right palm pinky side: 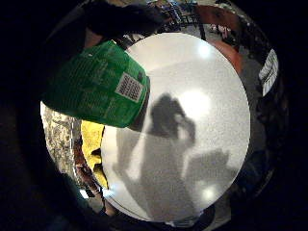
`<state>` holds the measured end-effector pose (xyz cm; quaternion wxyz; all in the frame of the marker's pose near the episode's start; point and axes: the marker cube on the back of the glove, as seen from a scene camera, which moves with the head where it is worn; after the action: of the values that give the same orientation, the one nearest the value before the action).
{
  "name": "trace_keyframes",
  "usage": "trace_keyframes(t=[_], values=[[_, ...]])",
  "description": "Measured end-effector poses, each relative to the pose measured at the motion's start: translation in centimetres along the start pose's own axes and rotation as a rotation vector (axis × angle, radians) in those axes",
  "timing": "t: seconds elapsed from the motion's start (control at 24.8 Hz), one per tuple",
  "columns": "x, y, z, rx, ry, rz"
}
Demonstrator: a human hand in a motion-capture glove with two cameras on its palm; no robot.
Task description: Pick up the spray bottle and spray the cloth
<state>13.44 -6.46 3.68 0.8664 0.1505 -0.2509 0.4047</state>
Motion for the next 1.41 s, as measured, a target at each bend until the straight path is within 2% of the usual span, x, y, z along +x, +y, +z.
trace_keyframes(t=[0.52,0.97,1.41], values=[[-0.6,-3.6,2.1,-0.003,0.021,0.066],[-0.4,-5.7,2.9,-0.016,0.024,0.066],[-0.2,-6.8,4.0,-0.041,-0.075,0.085]])
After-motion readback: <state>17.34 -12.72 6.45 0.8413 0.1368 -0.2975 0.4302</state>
